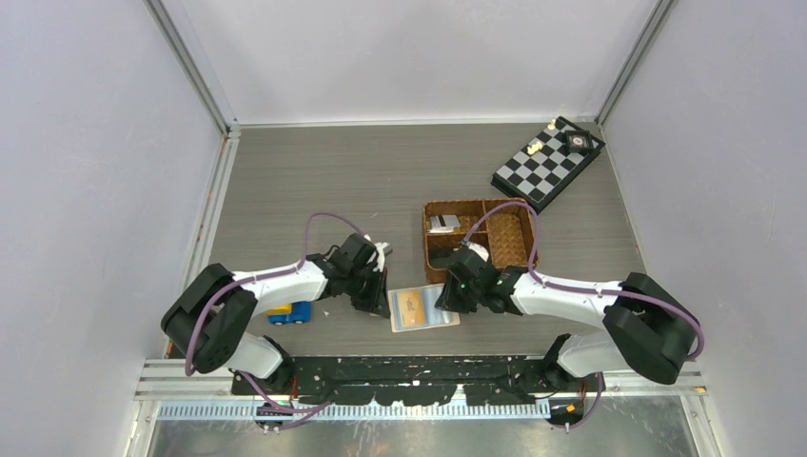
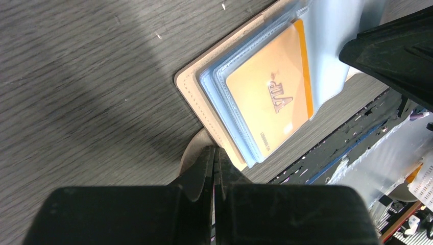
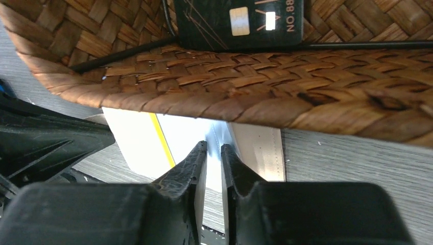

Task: Put the credit cards into the card holder
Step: Insert the credit card into the card holder.

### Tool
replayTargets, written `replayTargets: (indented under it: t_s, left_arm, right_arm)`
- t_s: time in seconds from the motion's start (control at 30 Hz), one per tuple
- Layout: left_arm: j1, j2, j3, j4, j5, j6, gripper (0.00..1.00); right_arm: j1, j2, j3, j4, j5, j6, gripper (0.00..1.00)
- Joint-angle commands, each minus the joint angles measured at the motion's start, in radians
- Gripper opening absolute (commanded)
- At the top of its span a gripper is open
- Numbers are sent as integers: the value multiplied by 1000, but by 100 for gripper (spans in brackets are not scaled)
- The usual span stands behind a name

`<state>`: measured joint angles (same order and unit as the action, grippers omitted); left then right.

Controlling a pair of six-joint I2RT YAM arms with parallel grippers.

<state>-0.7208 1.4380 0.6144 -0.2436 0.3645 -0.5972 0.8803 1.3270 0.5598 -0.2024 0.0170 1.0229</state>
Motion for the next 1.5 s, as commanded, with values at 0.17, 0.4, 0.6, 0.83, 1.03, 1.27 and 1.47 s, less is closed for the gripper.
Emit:
replayTargets:
  t_s: [0.17, 0.4, 0.6, 0.83, 1.03, 1.27, 1.47]
  left_arm:
    - [-5, 31, -4, 21, -80, 30, 0]
    - [-3, 32, 2, -32, -160, 59, 0]
    - [-2, 23, 7, -48, -184, 64, 0]
    - [6, 13, 38, -88, -220, 91, 0]
    - [57, 15, 98, -143, -249, 115, 11]
    - [101, -27, 230, -304, -355, 156, 70]
    - [177, -111, 345, -460, -390, 209, 86]
  right_arm:
    - [-1, 30, 28, -75, 110, -13, 9]
    - [0, -30, 49, -210, 233, -10, 0]
    - [0, -70, 62, -281, 284, -21, 0]
    - [-1, -137, 71, -296, 260, -53, 6]
    - [0, -291, 102, -328, 256, -114, 32]
    - [-29, -368, 237, -367, 320, -285, 60]
    - [-216, -296, 334, -309, 147, -437, 69]
